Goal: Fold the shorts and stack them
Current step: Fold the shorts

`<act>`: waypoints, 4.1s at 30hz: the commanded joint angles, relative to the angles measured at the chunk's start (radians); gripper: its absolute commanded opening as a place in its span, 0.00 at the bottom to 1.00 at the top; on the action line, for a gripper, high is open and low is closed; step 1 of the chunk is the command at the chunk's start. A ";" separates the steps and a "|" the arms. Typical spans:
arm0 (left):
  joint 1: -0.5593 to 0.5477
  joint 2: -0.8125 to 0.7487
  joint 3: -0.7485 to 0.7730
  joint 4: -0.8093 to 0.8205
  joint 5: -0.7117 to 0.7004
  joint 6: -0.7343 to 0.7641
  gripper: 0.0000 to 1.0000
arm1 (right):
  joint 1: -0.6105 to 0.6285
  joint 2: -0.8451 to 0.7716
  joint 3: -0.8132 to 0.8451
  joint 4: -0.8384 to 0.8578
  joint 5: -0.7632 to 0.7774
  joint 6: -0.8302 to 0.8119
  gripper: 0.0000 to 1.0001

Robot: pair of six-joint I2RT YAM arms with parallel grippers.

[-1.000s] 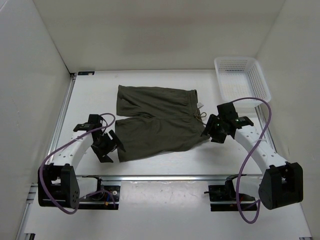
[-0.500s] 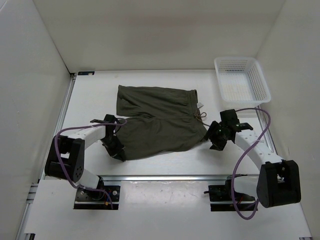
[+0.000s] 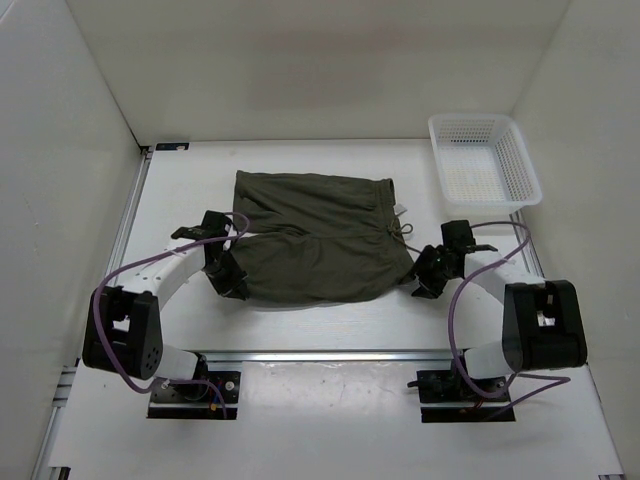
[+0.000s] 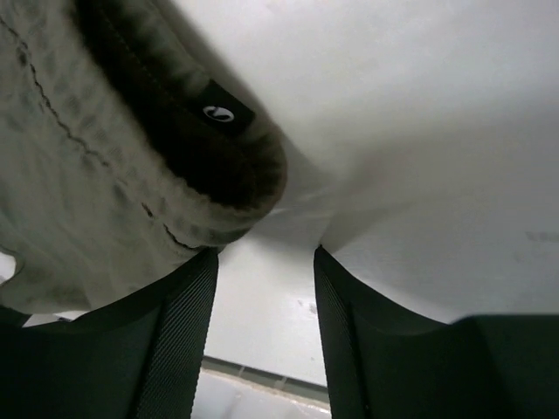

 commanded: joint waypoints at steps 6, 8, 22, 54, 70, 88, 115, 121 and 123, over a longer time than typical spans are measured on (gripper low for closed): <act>-0.003 -0.009 0.034 -0.027 -0.042 0.002 0.10 | 0.023 0.121 0.138 0.086 0.055 -0.031 0.48; -0.003 -0.009 0.056 -0.027 -0.051 0.002 0.10 | 0.023 0.111 0.150 0.086 0.055 -0.031 0.46; -0.003 0.029 0.106 -0.047 -0.060 0.002 0.10 | 0.043 0.172 0.189 0.155 0.058 -0.022 0.48; 0.063 0.046 0.570 -0.224 -0.143 0.117 0.10 | 0.052 -0.091 0.489 -0.299 0.315 -0.165 0.00; 0.199 0.897 1.574 -0.283 -0.022 0.195 0.10 | 0.034 0.585 1.195 -0.269 0.339 -0.192 0.00; 0.218 0.734 1.267 -0.084 0.092 0.287 0.87 | 0.023 0.545 1.082 -0.218 0.273 -0.145 0.88; 0.167 0.874 1.045 0.016 0.176 0.301 0.10 | 0.032 0.778 1.033 -0.129 0.184 -0.089 0.21; 0.204 0.854 1.067 0.007 0.152 0.301 0.10 | 0.032 0.678 0.919 -0.129 0.207 -0.109 0.00; 0.216 0.812 1.015 0.007 0.152 0.322 0.10 | 0.032 0.644 0.849 -0.129 0.207 -0.120 0.00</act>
